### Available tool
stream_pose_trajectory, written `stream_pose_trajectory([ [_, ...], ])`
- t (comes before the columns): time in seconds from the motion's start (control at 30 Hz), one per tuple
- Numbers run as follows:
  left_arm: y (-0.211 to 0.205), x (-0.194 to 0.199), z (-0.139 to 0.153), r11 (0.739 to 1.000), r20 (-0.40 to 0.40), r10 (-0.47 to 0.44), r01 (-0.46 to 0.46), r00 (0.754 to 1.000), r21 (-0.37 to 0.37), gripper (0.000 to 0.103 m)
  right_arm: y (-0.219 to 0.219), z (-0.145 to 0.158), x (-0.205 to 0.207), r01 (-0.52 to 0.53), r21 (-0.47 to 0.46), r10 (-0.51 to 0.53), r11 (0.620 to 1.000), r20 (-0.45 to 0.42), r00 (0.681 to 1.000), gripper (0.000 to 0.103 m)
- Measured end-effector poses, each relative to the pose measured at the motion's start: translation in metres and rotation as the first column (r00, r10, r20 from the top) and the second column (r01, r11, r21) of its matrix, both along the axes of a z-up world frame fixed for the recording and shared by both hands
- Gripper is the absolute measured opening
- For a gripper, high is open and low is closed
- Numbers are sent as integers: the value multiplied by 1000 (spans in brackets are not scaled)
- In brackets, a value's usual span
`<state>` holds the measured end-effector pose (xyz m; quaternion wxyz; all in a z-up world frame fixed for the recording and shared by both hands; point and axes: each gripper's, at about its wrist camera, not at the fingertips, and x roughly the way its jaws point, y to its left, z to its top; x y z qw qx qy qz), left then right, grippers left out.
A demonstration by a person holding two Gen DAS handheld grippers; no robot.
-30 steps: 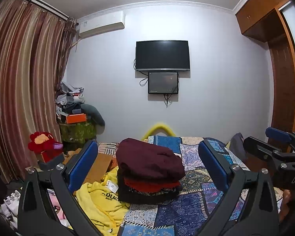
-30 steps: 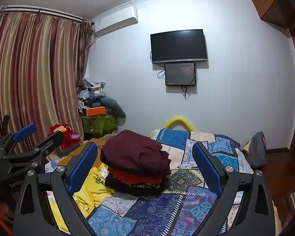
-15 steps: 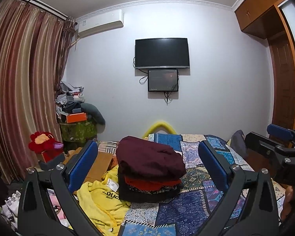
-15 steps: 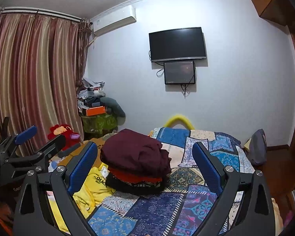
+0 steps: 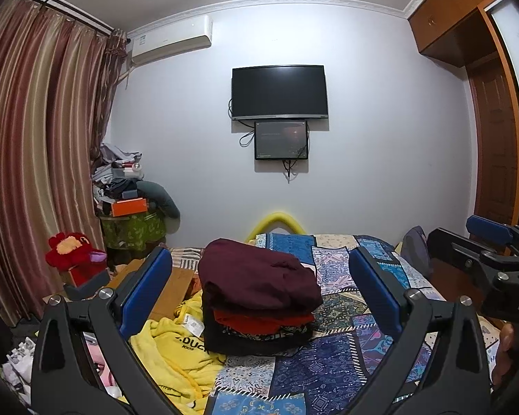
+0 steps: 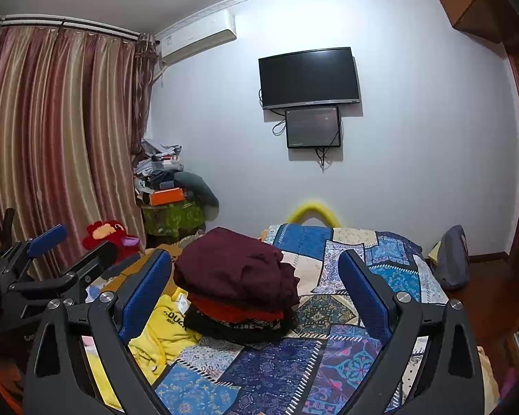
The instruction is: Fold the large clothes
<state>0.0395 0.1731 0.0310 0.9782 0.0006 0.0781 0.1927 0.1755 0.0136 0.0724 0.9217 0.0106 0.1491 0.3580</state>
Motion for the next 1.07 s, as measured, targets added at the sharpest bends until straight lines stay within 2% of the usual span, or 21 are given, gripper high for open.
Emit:
stream_pose_trajectory([
  [0.63,-2,1,-3,999,-6,-28,28,1000,-20,103,-4,-2,-1,28,0,-28,1000,13,1000,96],
  [1.07,-1,0,-5,1000,-8,-11,10,1000,-29,103,0,-3,1,30,-14,-30,999,4,1000,96],
])
